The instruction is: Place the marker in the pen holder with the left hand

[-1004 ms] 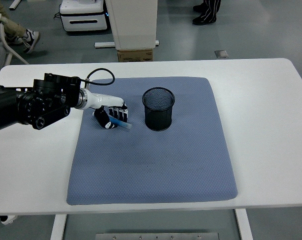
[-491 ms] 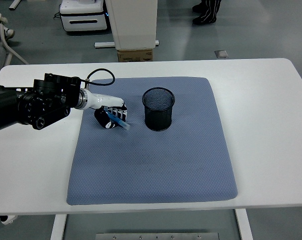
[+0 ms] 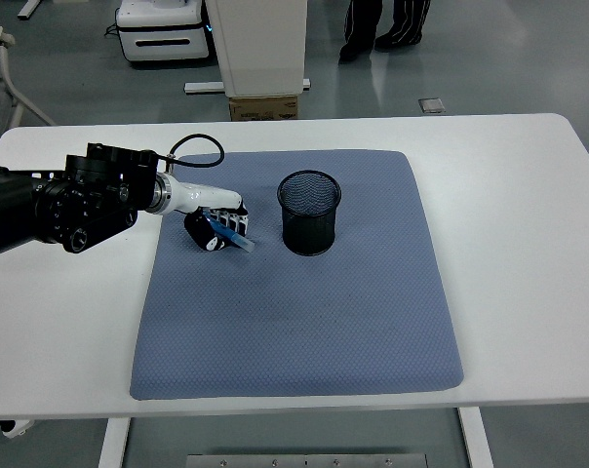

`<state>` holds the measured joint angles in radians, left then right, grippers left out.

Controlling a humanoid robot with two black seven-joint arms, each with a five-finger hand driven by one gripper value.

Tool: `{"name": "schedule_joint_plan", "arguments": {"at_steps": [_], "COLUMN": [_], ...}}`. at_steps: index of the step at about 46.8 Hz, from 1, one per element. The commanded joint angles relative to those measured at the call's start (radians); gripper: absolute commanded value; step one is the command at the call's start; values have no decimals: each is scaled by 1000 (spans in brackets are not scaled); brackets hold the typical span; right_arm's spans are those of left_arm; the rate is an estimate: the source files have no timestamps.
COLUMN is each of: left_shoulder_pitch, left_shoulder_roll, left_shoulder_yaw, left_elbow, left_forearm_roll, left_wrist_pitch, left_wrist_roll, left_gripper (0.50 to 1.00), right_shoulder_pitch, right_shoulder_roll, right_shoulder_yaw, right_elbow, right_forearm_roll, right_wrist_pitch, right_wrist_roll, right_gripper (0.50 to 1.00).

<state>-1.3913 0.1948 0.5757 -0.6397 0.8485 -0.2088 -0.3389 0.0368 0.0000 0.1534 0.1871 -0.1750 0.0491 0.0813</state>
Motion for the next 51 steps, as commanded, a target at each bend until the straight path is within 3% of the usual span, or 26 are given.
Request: {"name": "schedule_joint_plan", "arguments": {"at_steps": [1, 31, 51], "left_shoulder_pitch": [0, -2, -2], "left_shoulder_roll": [0, 0, -8], "left_shoulder_yaw": [0, 0, 0], "left_elbow": [0, 8, 12], "left_forearm_roll": [0, -2, -2], "left_wrist_pitch": [0, 0, 3], "left_wrist_roll": [-2, 0, 0], "left_gripper": [593, 587, 517], "right_shoulder_pitch": [0, 0, 0], "right_shoulder_roll": [0, 0, 0], "right_shoulder_yaw": [0, 0, 0], "right_elbow": [0, 0, 0], "right_forearm_roll": [0, 0, 0], "right_wrist_pitch": [0, 0, 0], "right_wrist_roll": [0, 0, 0], "right_gripper": [1000, 1000, 1000]}}
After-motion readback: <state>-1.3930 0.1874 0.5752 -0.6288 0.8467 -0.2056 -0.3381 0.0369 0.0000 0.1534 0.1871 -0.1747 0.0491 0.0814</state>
